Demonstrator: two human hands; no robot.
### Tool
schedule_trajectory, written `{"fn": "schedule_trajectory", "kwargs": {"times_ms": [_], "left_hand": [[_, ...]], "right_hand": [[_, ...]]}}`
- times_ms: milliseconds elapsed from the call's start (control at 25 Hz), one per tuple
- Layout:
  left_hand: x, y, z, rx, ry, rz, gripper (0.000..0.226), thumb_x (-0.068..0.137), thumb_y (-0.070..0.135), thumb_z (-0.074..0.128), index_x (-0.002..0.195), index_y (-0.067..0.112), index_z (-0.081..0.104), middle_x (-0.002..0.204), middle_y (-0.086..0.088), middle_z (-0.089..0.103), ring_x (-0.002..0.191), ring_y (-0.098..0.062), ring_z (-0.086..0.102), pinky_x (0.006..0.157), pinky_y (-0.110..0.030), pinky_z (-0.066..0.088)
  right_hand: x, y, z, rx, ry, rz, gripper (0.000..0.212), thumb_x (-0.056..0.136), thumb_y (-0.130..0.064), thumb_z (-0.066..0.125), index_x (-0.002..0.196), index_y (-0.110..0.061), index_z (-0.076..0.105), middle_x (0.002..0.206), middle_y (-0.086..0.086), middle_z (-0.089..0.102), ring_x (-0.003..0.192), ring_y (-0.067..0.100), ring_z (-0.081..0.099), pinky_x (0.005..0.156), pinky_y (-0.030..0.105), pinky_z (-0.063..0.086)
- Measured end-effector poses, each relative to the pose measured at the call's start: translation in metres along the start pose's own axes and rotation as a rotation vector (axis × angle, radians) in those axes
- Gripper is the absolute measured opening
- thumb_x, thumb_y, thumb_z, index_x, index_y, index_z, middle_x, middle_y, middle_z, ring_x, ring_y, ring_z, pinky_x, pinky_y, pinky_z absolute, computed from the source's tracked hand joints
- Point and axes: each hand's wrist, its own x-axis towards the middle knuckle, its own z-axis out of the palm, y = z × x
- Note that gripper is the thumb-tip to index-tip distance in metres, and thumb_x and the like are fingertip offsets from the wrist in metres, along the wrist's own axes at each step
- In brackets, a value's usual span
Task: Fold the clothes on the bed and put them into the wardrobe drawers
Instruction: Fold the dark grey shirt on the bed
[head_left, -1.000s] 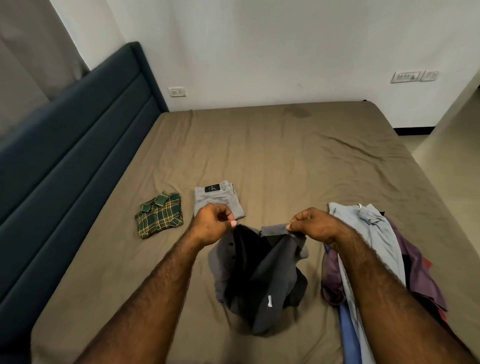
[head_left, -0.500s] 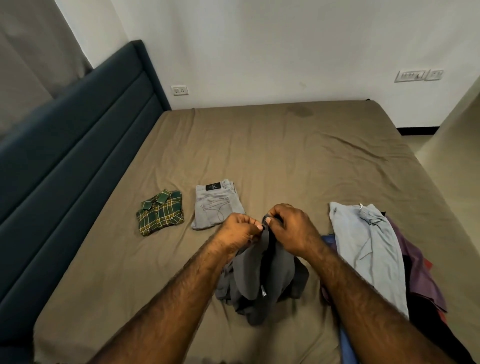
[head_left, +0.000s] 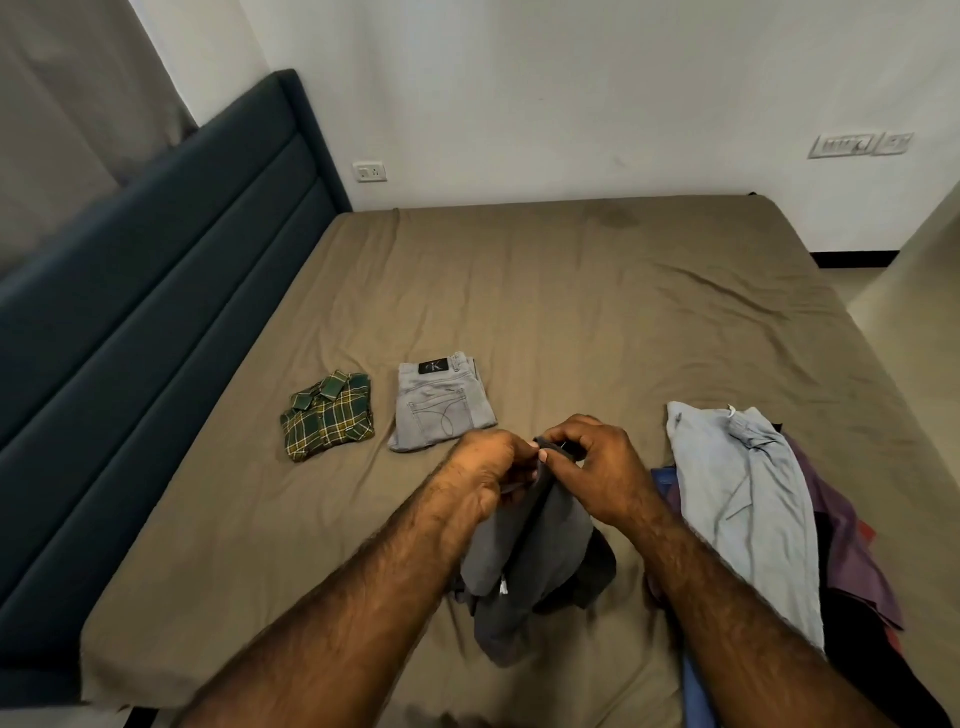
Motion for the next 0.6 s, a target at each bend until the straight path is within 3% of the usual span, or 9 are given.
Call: {"fn": "schedule_trajectory", "kwargs": {"times_ms": [120,240,360,440,520,600], "left_hand": [[0.0,0.001,0.0,-0.084,-0.069,-0.091,0.013,0.093,0.005,0.062,0.085,0.01,0.069,0.071,-0.004,0.067,0.066,-0.018,0.062,0.068,-0.032,0.048],[0.005,0.002,-0.008,-0.102,-0.141,-0.03,0.01,0.096,0.004,0.063,0.092,0.009,0.071,0.076,-0.006,0.068,0.071,-0.018,0.064,0.064,-0.031,0.051],[0.007,0.001,-0.019,-0.137,-0.277,0.187,0.011,0.097,-0.003,0.066,0.104,0.004,0.07,0.079,-0.012,0.069,0.068,-0.019,0.068,0.058,-0.027,0.054],[0.007,0.0,-0.018,-0.134,-0.307,0.321,0.024,0.095,-0.006,0.068,0.118,0.004,0.069,0.077,-0.013,0.07,0.066,-0.019,0.067,0.055,-0.025,0.053],[0.009,0.001,-0.014,-0.018,-0.266,0.469,0.028,0.096,-0.004,0.068,0.122,0.006,0.072,0.076,-0.01,0.071,0.065,-0.016,0.066,0.053,-0.024,0.051],[0.013,0.003,-0.012,0.174,-0.16,0.643,0.02,0.097,0.004,0.072,0.114,0.012,0.079,0.084,-0.008,0.074,0.067,-0.016,0.066,0.055,-0.027,0.053]], "right_hand": [[0.003,-0.002,-0.003,-0.049,-0.032,-0.021,0.013,0.088,-0.019,0.081,0.1,-0.02,0.078,0.094,-0.012,0.067,0.087,0.003,0.065,0.078,0.022,0.057],[0.006,-0.004,-0.009,-0.069,-0.031,-0.086,0.01,0.091,-0.021,0.078,0.1,-0.019,0.076,0.094,-0.01,0.067,0.087,0.005,0.064,0.077,0.025,0.057],[0.011,-0.012,-0.016,0.073,-0.004,-0.032,0.005,0.094,-0.016,0.076,0.099,-0.018,0.077,0.091,-0.009,0.072,0.086,0.007,0.068,0.076,0.025,0.057],[0.015,-0.018,-0.022,0.272,-0.025,0.052,0.006,0.096,-0.009,0.074,0.098,-0.014,0.077,0.088,-0.003,0.076,0.082,0.007,0.07,0.075,0.023,0.057],[0.016,-0.023,-0.028,0.432,-0.047,0.093,0.009,0.095,-0.002,0.072,0.1,-0.009,0.076,0.087,-0.001,0.077,0.08,0.008,0.071,0.076,0.023,0.057],[0.017,-0.026,-0.03,0.457,-0.04,0.066,0.013,0.094,0.002,0.072,0.098,-0.01,0.076,0.084,-0.003,0.077,0.078,0.006,0.07,0.074,0.021,0.056]]}}
